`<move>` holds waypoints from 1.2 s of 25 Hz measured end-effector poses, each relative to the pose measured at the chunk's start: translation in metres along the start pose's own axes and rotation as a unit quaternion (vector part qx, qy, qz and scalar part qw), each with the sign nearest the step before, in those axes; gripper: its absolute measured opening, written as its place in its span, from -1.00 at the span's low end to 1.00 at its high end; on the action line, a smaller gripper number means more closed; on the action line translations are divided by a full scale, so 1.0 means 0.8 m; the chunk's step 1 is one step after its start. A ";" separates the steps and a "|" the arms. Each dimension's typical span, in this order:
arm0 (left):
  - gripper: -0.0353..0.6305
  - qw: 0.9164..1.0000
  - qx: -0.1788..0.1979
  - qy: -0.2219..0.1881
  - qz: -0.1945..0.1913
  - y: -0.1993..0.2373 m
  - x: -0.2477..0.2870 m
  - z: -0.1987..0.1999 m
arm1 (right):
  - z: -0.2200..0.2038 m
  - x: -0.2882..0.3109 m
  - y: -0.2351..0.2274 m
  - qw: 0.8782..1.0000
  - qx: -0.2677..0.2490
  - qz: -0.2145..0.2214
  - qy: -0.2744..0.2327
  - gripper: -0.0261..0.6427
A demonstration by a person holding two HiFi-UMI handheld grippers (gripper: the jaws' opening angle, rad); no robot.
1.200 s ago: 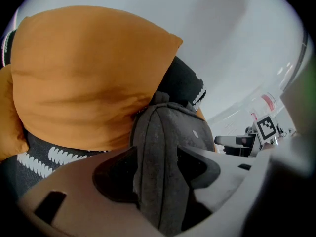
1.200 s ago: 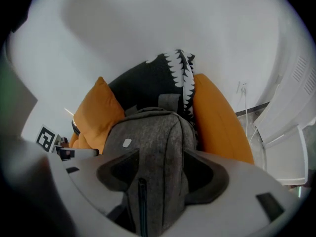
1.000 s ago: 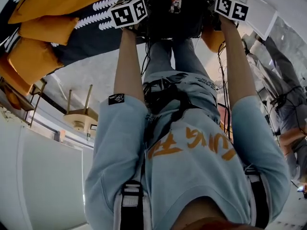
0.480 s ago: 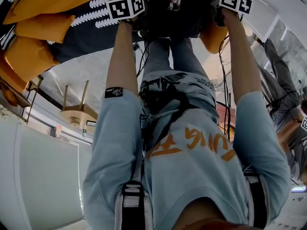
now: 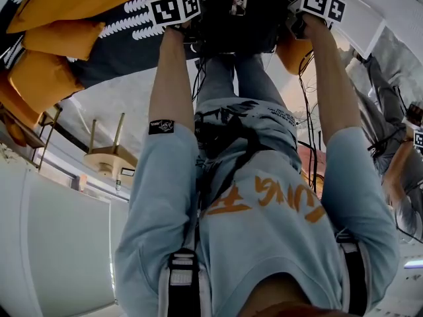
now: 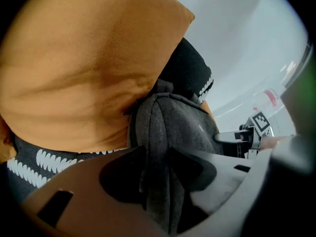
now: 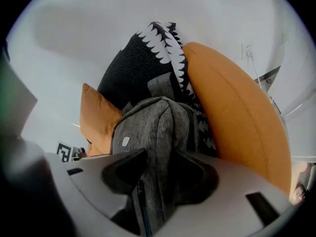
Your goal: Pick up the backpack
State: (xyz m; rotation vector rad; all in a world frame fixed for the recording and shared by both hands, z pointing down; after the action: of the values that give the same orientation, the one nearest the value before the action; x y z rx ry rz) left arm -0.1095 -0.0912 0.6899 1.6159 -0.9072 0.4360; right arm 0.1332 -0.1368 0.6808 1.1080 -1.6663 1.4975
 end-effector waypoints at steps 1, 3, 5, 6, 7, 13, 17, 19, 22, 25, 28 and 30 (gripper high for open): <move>-0.32 1.000 0.000 -0.005 0.001 0.002 -0.002 0.000 | -0.001 0.000 0.003 1.000 -0.003 0.000 0.001 -0.32; -0.33 1.000 -0.001 -0.017 0.001 0.007 -0.011 -0.001 | -0.004 0.001 0.014 1.000 -0.011 0.001 0.003 -0.38; -0.35 1.000 -0.004 -0.027 -0.001 0.011 -0.023 -0.006 | -0.011 0.000 0.026 1.000 -0.019 -0.001 0.004 -0.41; -0.36 0.999 -0.006 -0.032 0.000 0.011 -0.030 -0.007 | -0.013 -0.003 0.031 1.000 -0.023 -0.002 0.003 -0.43; -0.36 0.999 -0.008 -0.037 0.001 0.009 -0.036 -0.005 | -0.012 -0.008 0.037 1.000 -0.029 -0.004 0.001 -0.44; -0.42 0.997 -0.007 -0.077 0.016 -0.034 -0.068 0.000 | -0.008 -0.057 0.051 0.998 -0.057 -0.011 -0.017 -0.50; -0.48 0.994 -0.007 -0.103 0.021 -0.063 -0.092 -0.019 | -0.030 -0.094 0.055 0.997 -0.066 0.006 -0.027 -0.52; -0.51 0.993 -0.005 -0.117 0.027 -0.078 -0.103 -0.031 | -0.044 -0.110 0.053 0.997 -0.072 0.014 -0.030 -0.54; -0.54 0.991 -0.007 -0.129 0.035 -0.101 -0.114 -0.055 | -0.065 -0.132 0.047 0.995 -0.090 0.019 -0.033 -0.56; -0.56 0.989 -0.011 -0.135 0.050 -0.119 -0.125 -0.082 | -0.091 -0.153 0.044 0.993 -0.109 0.023 -0.040 -0.58; -0.58 0.986 -0.013 -0.154 0.059 -0.136 -0.137 -0.097 | -0.105 -0.173 0.042 0.991 -0.114 0.029 -0.056 -0.60; -0.59 0.983 -0.017 -0.174 0.060 -0.148 -0.152 -0.110 | -0.114 -0.188 0.048 0.990 -0.119 0.036 -0.068 -0.61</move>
State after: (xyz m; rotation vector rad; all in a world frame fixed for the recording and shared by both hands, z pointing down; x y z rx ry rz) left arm -0.0805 0.0338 0.5485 1.6391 -1.2729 0.2200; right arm 0.1588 -0.0209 0.5452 1.0488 -1.9393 1.2499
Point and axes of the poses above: the fingertips, and each gripper's own axes: x forward along the fingers, y to its left, z out of its top, the point moved 4 cm from there along -x, backward along the fingers, and after that the axes turned 10 degrees about -z, right-handed, at the moved point
